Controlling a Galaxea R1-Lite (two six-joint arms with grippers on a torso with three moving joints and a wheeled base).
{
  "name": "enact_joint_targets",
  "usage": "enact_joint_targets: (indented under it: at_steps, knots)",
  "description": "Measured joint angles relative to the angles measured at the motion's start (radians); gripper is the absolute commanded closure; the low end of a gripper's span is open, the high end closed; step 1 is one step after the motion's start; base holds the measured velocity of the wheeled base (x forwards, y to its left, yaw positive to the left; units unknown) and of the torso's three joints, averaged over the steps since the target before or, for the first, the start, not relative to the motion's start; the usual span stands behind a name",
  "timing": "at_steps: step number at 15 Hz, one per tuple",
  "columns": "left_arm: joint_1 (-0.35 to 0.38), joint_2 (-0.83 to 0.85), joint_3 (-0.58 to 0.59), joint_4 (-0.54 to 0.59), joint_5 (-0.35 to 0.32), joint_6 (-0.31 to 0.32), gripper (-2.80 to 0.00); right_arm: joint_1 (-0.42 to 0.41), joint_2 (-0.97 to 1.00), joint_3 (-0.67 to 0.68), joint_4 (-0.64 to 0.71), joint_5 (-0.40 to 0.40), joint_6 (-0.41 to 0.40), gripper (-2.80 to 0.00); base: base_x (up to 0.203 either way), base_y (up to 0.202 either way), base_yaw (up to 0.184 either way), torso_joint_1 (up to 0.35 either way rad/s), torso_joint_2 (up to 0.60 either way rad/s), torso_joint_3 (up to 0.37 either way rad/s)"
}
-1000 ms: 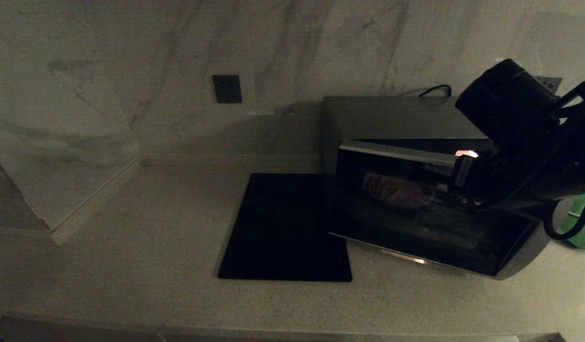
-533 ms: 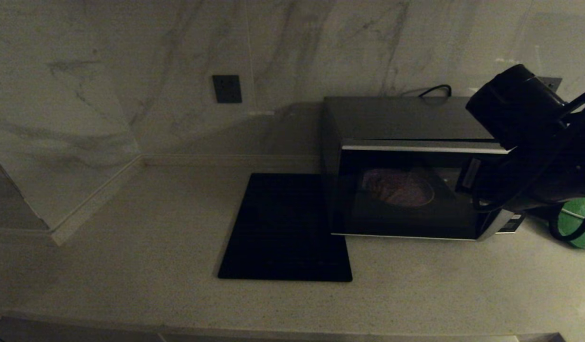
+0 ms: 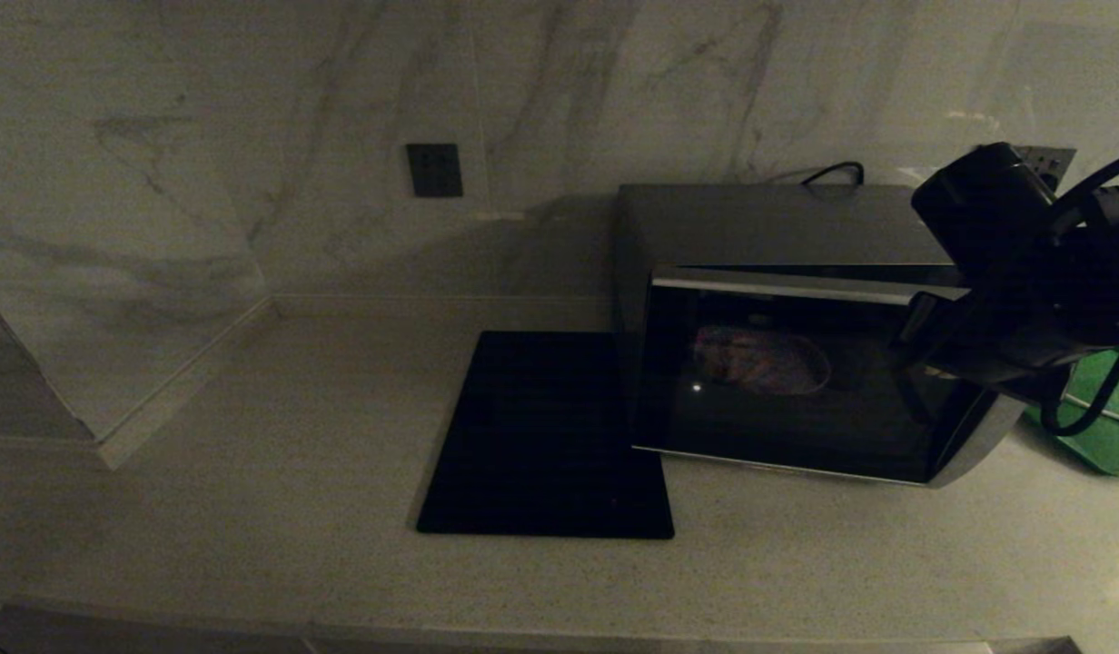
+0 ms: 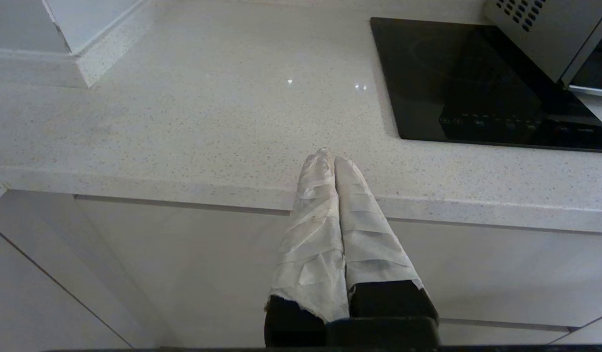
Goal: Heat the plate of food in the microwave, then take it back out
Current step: Close the microwave oven
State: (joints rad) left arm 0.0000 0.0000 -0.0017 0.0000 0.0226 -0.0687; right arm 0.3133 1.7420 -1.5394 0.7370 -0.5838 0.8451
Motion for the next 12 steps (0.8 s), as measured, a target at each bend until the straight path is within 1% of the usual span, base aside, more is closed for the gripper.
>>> enact_joint_targets:
  at_steps: [4, 6, 12]
  knots:
    - [0.0, 0.0, 0.0, 0.0, 0.0, 0.0, 0.0, -0.012, 0.022, -0.003, -0.004, 0.001, -0.002, 0.0, 0.0, 0.0, 0.0, 0.0, 0.0, 0.0]
    - [0.0, 0.0, 0.0, 0.0, 0.0, 0.0, 0.0, -0.013, 0.028, -0.002, -0.047, 0.001, -0.011, 0.0, 0.0, 0.0, 0.0, 0.0, 0.0, 0.0]
    - [0.0, 0.0, 0.0, 0.0, 0.0, 0.001, 0.0, -0.013, 0.034, 0.001, -0.098, 0.0, -0.028, 0.0, 0.0, 0.0, 0.0, 0.0, 0.0, 0.0]
